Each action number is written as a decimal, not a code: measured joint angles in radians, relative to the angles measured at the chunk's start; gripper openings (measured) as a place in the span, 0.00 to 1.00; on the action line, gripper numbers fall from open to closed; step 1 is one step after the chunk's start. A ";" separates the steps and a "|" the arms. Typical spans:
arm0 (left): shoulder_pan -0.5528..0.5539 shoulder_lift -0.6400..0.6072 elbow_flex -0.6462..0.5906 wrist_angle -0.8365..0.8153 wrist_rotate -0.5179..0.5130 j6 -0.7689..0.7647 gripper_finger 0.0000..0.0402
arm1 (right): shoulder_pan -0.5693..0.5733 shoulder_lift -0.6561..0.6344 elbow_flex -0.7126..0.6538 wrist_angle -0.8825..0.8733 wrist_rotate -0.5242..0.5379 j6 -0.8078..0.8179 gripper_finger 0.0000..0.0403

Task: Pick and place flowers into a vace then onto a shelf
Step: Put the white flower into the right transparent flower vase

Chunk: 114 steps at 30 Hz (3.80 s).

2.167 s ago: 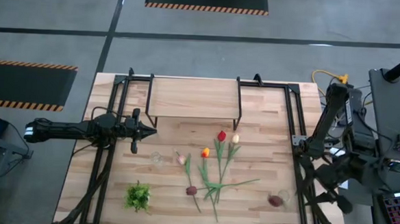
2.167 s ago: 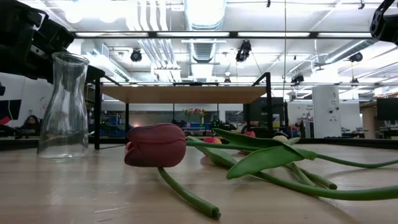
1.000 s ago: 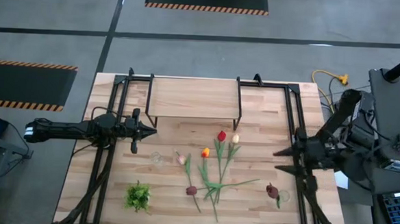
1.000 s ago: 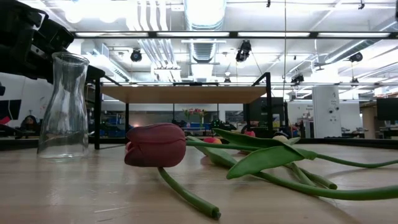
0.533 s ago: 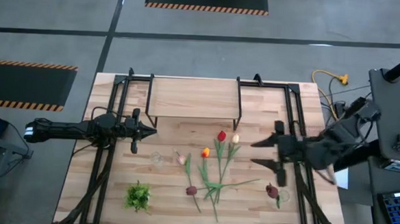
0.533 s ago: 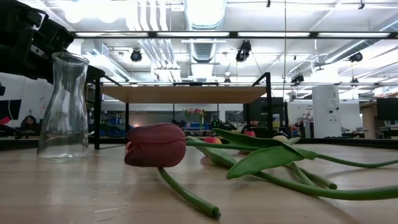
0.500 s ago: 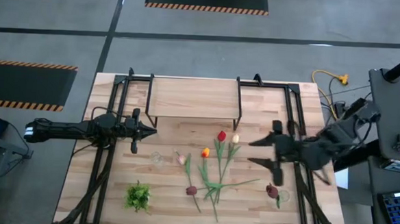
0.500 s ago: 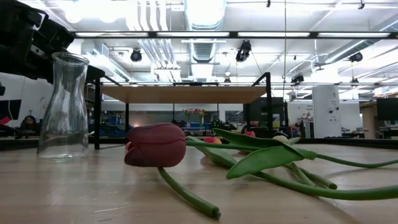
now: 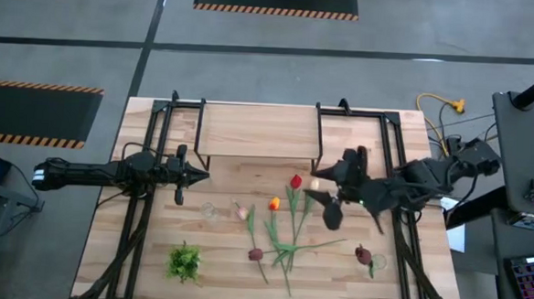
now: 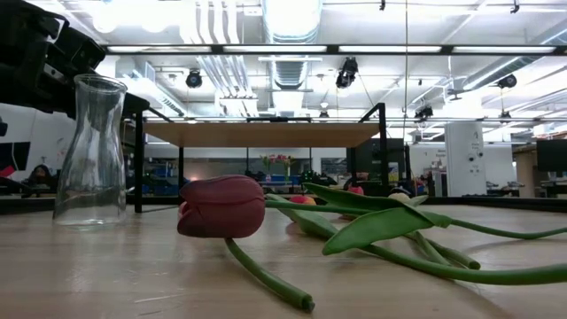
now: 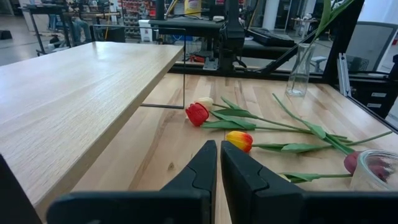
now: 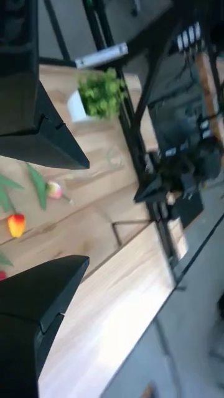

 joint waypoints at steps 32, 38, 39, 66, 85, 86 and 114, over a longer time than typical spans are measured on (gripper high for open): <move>0.000 0.000 0.000 -0.009 0.000 0.000 0.01 | -0.238 0.445 -0.006 -0.356 -0.430 0.447 0.60; 0.000 0.000 0.000 -0.011 0.001 0.000 0.01 | -0.265 0.494 -0.016 -0.355 -0.493 0.454 0.59; 0.000 0.000 0.000 -0.011 0.001 0.000 0.01 | -0.267 0.503 -0.019 -0.359 -0.498 0.457 0.59; 0.000 0.000 0.001 -0.015 0.001 0.000 0.01 | -0.303 0.533 -0.210 -0.223 -0.516 0.646 0.56; 0.000 0.000 0.001 -0.015 0.000 0.000 0.01 | -0.336 0.526 -0.403 0.010 -0.541 0.628 0.56; 0.000 0.000 0.001 -0.015 0.000 0.000 0.01 | -0.336 0.526 -0.402 0.008 -0.542 0.626 0.55; 0.000 0.000 0.000 -0.014 0.000 0.000 0.01 | -0.336 0.533 -0.274 -0.126 -0.541 0.500 0.03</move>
